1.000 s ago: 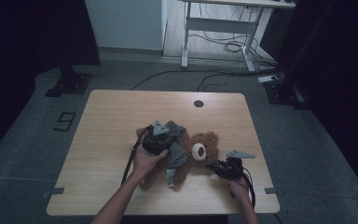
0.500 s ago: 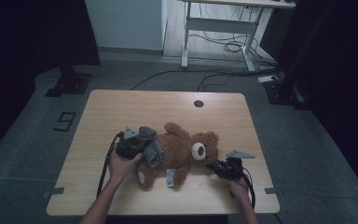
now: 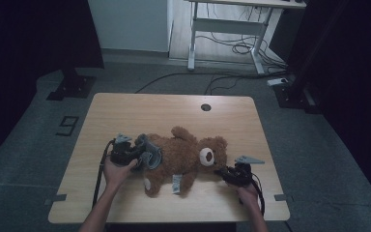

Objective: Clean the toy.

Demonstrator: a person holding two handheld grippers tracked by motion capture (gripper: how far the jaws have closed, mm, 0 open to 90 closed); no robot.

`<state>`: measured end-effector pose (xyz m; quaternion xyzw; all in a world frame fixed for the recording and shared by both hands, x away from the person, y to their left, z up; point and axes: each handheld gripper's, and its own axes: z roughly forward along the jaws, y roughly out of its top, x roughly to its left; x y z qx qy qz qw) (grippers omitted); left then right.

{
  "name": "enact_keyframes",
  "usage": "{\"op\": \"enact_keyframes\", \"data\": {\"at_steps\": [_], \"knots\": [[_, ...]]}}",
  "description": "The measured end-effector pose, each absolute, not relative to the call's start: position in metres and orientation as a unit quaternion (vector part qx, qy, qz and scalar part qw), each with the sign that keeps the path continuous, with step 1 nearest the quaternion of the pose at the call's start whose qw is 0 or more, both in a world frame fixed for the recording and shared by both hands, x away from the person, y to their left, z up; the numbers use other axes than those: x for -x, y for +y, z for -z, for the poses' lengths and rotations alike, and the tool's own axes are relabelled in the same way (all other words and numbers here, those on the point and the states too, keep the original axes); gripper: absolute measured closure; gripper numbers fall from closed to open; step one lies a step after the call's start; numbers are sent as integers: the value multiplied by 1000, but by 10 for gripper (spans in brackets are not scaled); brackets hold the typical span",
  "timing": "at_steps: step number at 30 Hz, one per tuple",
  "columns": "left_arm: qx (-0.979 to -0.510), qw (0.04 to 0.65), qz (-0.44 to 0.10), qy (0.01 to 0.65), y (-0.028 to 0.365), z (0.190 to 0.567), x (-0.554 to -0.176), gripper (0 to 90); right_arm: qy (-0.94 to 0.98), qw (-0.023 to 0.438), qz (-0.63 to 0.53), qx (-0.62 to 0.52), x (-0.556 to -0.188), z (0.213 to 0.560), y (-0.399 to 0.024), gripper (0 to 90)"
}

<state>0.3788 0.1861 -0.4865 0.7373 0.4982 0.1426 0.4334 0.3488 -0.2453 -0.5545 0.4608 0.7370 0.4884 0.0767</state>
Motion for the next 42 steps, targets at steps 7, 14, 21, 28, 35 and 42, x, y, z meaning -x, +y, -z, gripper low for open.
{"op": "enact_keyframes", "data": {"at_steps": [7, 14, 21, 28, 35, 42], "knots": [[-740, 488, -147, 438, 161, 452, -360, 776, 737, 77, -488, -461, -349, 554, -245, 656], [-786, 435, -139, 418, 128, 477, -361, 776, 737, 77, -489, -460, -349, 554, -245, 656], [-787, 398, -106, 458, 151, 511, -372, 773, 735, 78, -493, -459, -349, 554, -245, 656], [-775, 387, -87, 492, 166, 530, -380, 772, 736, 76, -490, -460, -349, 554, -245, 656], [-759, 433, -112, 474, 172, 499, -369, 776, 736, 75, -490, -461, -349, 555, -245, 656], [-739, 492, -121, 444, 173, 461, -355, 778, 734, 71, -493, -463, -350, 555, -246, 656]]}}
